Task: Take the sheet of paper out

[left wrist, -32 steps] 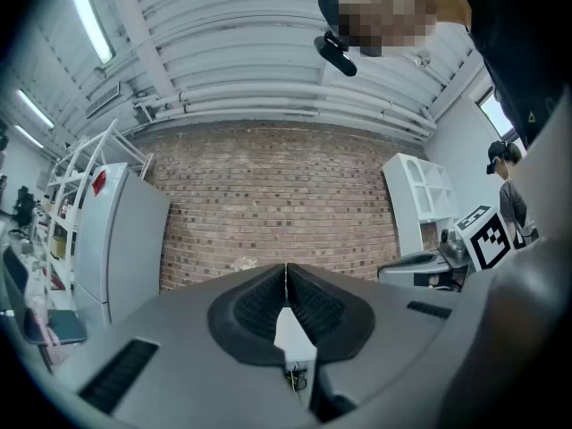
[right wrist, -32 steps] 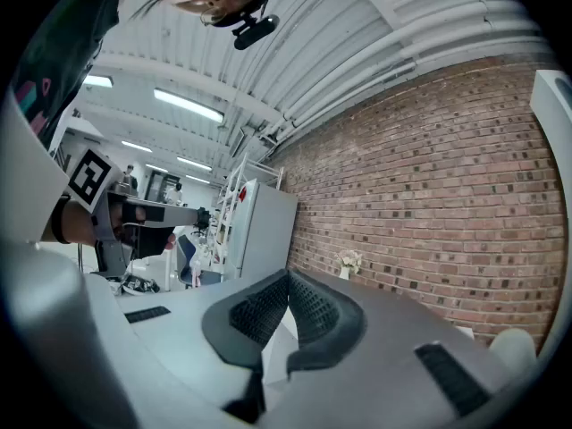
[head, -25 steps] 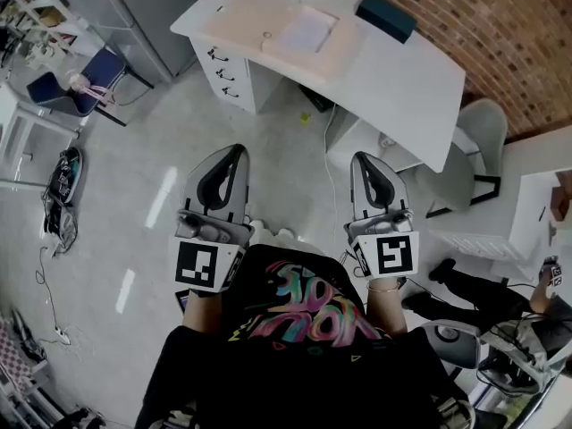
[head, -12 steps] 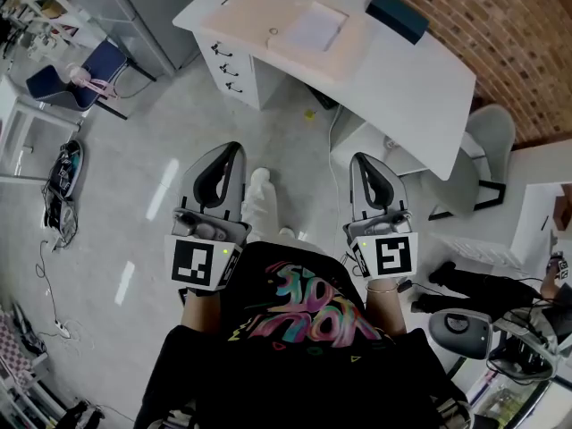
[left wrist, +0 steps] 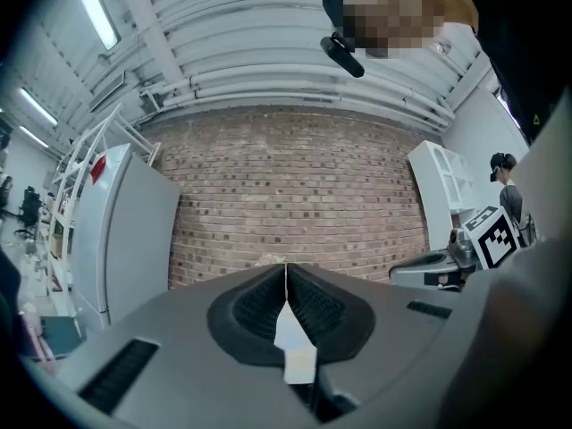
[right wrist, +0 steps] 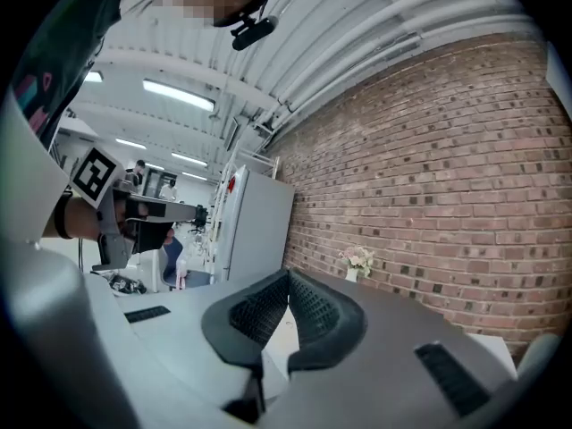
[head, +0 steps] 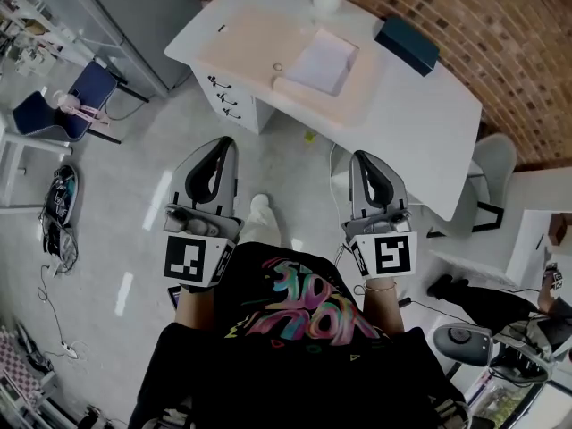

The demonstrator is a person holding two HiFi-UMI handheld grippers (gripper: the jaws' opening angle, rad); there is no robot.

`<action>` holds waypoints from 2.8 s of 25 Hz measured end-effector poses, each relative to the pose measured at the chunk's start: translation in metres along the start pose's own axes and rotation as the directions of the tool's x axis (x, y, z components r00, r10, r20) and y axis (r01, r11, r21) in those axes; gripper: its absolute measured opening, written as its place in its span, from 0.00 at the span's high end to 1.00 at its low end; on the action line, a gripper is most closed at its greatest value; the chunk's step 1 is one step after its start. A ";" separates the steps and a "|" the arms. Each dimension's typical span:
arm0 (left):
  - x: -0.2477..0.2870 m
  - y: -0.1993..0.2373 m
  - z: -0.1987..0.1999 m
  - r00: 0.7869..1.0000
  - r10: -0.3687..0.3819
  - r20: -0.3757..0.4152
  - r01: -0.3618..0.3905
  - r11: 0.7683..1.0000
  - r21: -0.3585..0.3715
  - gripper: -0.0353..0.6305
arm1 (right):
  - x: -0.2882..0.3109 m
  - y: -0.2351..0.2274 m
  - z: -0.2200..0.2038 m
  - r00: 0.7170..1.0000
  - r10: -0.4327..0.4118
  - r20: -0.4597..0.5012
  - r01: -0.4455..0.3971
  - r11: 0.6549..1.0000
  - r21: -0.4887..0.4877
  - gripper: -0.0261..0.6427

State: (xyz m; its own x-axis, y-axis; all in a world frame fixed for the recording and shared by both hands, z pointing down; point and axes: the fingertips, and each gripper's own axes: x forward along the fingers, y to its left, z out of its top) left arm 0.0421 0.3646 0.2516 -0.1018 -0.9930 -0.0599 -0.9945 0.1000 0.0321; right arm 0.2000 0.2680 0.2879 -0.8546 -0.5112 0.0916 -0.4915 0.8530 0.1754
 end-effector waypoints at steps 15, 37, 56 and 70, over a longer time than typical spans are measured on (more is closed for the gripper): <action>0.121 0.126 -0.025 0.997 -0.074 -0.029 0.072 0.996 -0.045 0.91 | 0.146 -0.035 -0.005 0.988 -0.121 -0.095 0.121 0.993 -0.003 0.94; 0.327 0.168 -0.037 0.991 -0.111 -0.081 0.111 0.994 0.004 0.91 | 0.285 -0.182 -0.020 0.975 -0.204 -0.083 0.207 0.978 0.022 0.94; 0.479 0.154 -0.043 0.950 -0.290 -0.114 0.292 0.957 -0.003 0.91 | 0.328 -0.288 -0.027 0.923 -0.364 -0.124 0.370 0.928 0.036 0.94; 0.502 0.133 -0.090 0.862 -0.446 -0.240 0.436 0.895 -0.098 0.91 | 0.319 -0.285 -0.043 0.876 -0.442 -0.191 0.457 0.888 0.043 0.94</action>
State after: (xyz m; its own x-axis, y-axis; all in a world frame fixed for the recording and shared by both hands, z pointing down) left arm -0.1390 -0.1265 0.3159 0.3624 -0.9157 0.1736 -0.9315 -0.3497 0.0999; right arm 0.0746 -0.1426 0.3098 -0.4997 -0.8450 0.1904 -0.8345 0.5286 0.1557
